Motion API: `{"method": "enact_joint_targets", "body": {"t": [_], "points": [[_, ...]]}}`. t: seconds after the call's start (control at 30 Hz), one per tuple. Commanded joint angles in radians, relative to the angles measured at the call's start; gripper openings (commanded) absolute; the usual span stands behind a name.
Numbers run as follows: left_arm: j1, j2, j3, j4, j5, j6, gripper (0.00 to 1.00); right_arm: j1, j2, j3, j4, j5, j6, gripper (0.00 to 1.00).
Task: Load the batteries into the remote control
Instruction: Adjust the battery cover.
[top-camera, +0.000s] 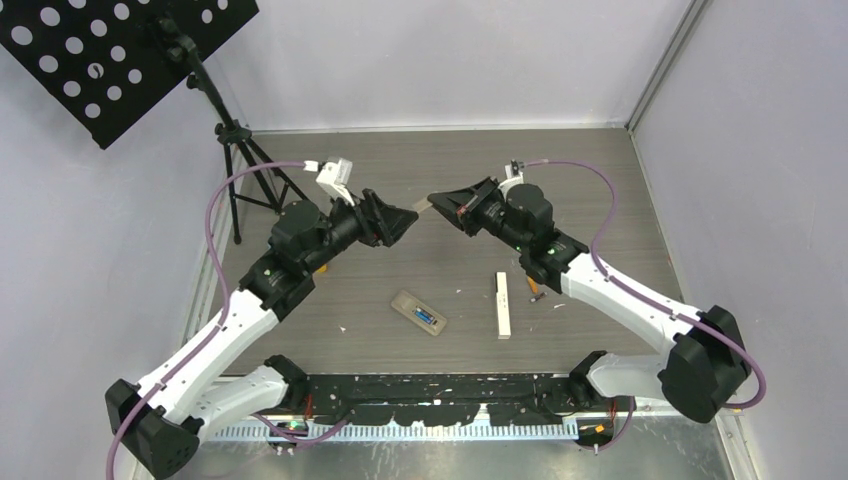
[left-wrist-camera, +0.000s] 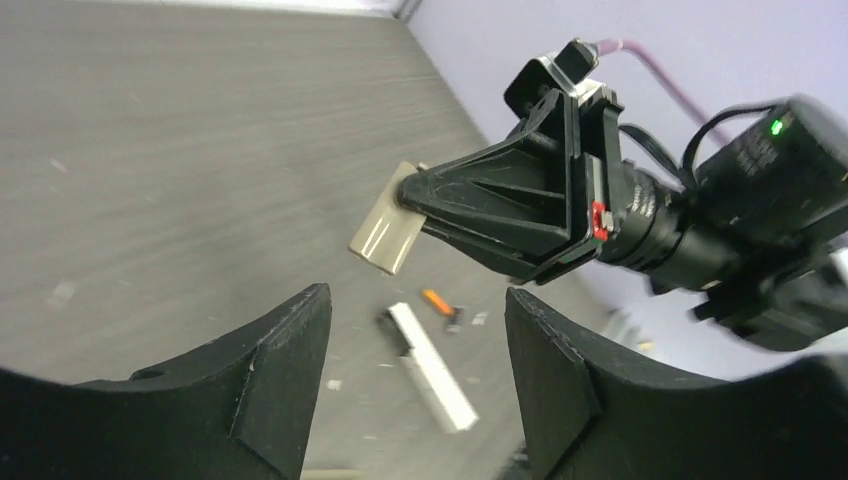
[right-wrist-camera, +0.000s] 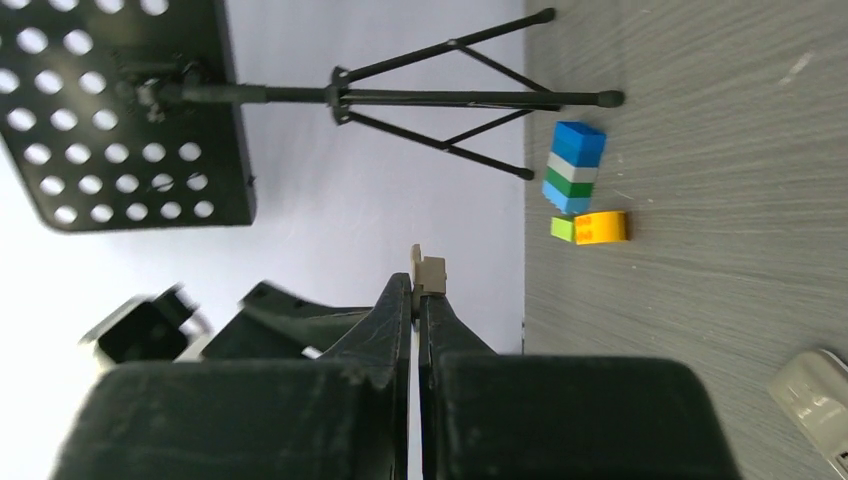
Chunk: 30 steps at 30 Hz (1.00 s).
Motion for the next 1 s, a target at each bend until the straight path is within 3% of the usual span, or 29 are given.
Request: {"method": "enact_joint_targets", "body": {"t": [0.0, 0.2, 0.33, 0.5, 0.73, 0.97], "points": [[0.004, 0.011, 0.016, -0.047, 0.052, -0.45, 0.66, -0.004, -0.075, -0.034, 0.234, -0.073, -0.085, 0.0], [0.006, 0.092, -0.031, 0.195, 0.221, -0.726, 0.66, -0.004, -0.103, -0.087, 0.391, -0.154, -0.041, 0.0], [0.007, 0.126, -0.102, 0.416, 0.244, -0.858, 0.61, -0.005, -0.108, -0.084, 0.396, -0.172, -0.028, 0.0], [0.008, 0.11, -0.11, 0.449, 0.231, -0.854, 0.61, -0.004, -0.125, -0.095, 0.387, -0.162, -0.02, 0.0], [0.014, 0.051, -0.131, 0.405, 0.182, -0.809, 0.69, -0.004, -0.156, -0.109, 0.364, -0.15, -0.028, 0.0], [0.019, 0.07, -0.122, 0.448, 0.199, -0.817, 0.46, -0.005, -0.15, -0.116, 0.361, -0.174, -0.031, 0.0]]}}
